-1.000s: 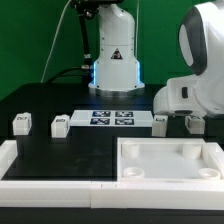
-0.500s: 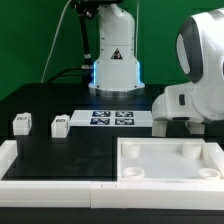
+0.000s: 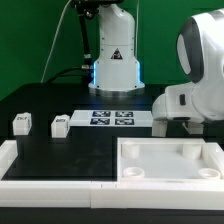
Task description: Assemble one leg
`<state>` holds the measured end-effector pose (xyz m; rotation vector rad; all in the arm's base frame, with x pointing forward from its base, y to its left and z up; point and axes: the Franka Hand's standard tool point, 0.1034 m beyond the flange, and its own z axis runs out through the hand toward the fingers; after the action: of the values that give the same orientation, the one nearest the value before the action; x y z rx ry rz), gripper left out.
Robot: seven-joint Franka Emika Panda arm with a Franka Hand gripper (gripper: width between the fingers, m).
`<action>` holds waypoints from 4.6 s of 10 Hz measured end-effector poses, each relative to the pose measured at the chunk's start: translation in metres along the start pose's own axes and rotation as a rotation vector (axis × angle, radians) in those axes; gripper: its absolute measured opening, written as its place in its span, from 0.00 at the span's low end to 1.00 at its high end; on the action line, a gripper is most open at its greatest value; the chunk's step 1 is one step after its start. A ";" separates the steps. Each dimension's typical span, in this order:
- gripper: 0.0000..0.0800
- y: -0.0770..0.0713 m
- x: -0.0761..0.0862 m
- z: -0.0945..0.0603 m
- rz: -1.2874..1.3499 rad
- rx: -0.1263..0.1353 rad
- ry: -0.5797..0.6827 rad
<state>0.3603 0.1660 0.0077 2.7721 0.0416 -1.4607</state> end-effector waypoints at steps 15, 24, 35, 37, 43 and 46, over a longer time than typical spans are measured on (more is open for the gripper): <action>0.36 0.009 0.008 -0.094 0.003 0.059 0.417; 0.36 0.025 0.011 -0.140 -0.074 0.103 1.208; 0.36 0.045 0.037 -0.219 -0.136 0.057 1.290; 0.36 0.050 0.043 -0.221 -0.183 0.017 1.284; 0.36 0.049 0.064 -0.232 -0.277 -0.046 1.290; 0.36 0.050 0.065 -0.234 -0.274 -0.050 1.333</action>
Offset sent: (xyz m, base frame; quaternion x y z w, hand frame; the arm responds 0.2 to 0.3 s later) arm 0.0000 0.0000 0.0000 0.0000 0.0000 0.0000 1.0000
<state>0.5915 0.1215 0.0866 3.1438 0.4378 0.5912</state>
